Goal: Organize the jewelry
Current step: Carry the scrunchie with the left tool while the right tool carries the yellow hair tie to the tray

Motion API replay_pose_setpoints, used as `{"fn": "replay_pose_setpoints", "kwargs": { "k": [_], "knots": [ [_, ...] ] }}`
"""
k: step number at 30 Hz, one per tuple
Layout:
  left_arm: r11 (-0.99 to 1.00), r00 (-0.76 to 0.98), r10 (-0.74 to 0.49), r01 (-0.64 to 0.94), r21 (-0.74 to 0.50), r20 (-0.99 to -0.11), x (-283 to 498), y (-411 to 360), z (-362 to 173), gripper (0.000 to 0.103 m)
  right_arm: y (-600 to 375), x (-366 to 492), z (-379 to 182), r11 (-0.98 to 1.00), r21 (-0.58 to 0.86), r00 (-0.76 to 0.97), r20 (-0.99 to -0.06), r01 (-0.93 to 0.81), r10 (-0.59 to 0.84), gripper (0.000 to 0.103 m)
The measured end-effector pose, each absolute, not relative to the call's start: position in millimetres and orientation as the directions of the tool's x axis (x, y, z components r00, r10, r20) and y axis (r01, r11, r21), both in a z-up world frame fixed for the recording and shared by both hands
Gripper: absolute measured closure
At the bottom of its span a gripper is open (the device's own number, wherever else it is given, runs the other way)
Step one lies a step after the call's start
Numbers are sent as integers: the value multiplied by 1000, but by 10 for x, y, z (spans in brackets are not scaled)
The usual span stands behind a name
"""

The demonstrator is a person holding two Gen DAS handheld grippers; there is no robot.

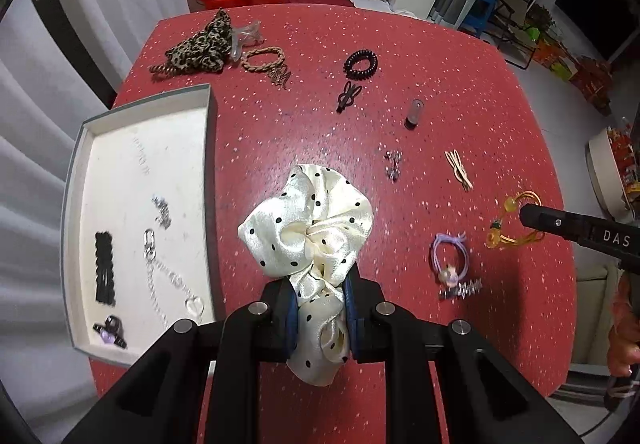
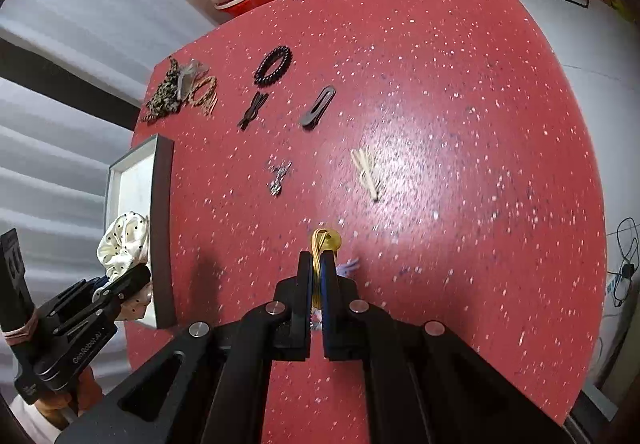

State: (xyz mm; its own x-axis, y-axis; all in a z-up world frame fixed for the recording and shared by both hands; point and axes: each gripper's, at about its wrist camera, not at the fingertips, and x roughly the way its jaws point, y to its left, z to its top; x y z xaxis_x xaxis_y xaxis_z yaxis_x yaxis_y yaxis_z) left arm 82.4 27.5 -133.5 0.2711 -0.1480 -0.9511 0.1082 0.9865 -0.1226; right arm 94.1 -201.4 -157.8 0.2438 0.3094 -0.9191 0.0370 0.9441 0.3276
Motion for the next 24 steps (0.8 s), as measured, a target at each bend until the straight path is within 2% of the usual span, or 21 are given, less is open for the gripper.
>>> {"fn": "replay_pose_setpoints", "kwargs": {
  "k": [11,24],
  "knots": [
    [988,283,-155,71,-140,-947,549,602,-1228,82,-1658,751,-1410,945,326,230,-920,4,316,99],
    [990,307,-126,-20,-138,-943,417,1187,-1221,82,-933,825,-1323,936,334,207,-913,-112,351,99]
  ]
}}
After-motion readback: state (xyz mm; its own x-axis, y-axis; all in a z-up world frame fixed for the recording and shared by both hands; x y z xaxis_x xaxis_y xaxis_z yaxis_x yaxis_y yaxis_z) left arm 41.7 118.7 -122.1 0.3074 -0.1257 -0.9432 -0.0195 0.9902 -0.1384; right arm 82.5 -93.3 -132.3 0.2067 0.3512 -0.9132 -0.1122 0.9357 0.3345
